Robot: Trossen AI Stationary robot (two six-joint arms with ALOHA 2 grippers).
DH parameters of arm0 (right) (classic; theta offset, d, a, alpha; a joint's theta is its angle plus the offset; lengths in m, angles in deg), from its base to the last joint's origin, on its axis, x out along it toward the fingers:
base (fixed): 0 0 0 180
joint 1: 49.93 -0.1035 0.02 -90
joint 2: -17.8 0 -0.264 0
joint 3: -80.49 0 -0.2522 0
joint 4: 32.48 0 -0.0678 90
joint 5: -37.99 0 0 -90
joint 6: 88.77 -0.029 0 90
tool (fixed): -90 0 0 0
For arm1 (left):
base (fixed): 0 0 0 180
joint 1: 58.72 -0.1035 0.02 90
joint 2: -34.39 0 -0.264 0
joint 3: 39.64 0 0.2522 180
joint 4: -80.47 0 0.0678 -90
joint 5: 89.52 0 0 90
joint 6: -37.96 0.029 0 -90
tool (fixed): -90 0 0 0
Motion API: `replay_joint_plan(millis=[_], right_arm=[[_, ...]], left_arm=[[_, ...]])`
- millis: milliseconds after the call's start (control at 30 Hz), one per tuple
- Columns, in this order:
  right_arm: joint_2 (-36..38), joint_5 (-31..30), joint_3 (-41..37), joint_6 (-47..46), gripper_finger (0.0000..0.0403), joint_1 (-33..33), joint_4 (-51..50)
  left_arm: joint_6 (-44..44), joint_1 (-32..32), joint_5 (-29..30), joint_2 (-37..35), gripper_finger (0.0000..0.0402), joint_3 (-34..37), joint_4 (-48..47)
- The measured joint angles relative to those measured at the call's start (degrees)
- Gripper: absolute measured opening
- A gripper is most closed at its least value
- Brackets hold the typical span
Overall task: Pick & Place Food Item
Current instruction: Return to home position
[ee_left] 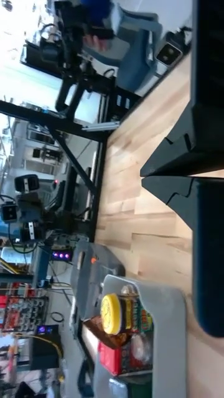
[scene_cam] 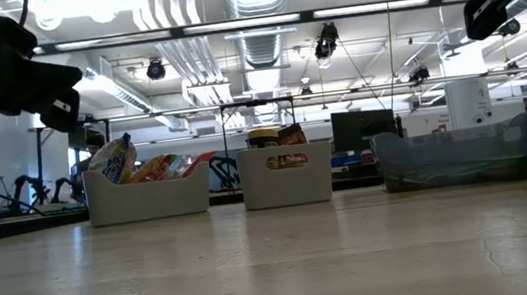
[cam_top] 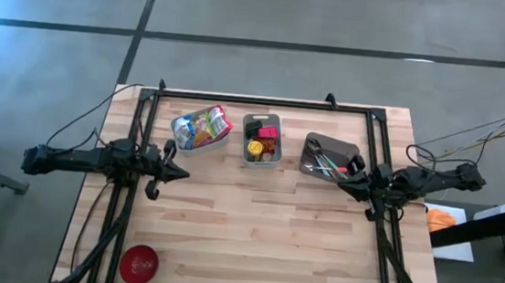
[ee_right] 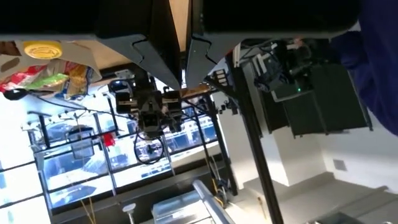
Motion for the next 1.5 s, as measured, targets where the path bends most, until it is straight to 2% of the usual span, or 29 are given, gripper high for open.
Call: replay_joint_plan(millis=[167, 233, 400, 500, 567, 733, 1000, 1500], right_arm=[[-0.13, -0.02, 0.00, -3.02, 0.0021, 0.00, -0.24], [-0.13, 1.36, 0.00, -0.18, 0.0021, 0.00, -1.06], [-0.33, 15.69, 0.02, 13.86, 0.0021, 0.00, -9.23], [-0.76, 22.23, 0.02, 14.36, 0.0021, 0.00, -11.80], [-0.91, 23.32, 0.02, 13.69, 0.0021, 0.00, -12.84], [-0.91, 21.66, 0.02, 16.25, 0.0021, 0.04, -13.05], [-0.85, 5.64, 0.02, 9.85, 0.0021, 0.04, -13.55], [-0.87, 5.40, 0.02, 11.97, 0.0021, 0.04, -13.94]], left_arm=[[4.97, 0.00, 0.14, 1.89, 0.0001, 0.00, 0.06], [5.90, 0.00, 0.56, 2.89, 0.0001, 0.02, 0.02], [3.75, 0.02, 0.63, 4.42, 0.0001, 0.04, 0.04], [3.63, 0.02, 0.63, 4.78, 0.0001, 0.04, 0.05], [3.63, 0.02, 0.63, 4.80, 0.0001, 0.04, 0.03], [3.63, 0.02, 0.63, 4.82, 0.0001, 0.04, 0.04], [3.65, 0.04, 0.65, 4.87, 0.0001, 0.07, 0.04], [3.74, 0.04, 0.65, 4.87, 0.0001, 0.09, 0.04]])
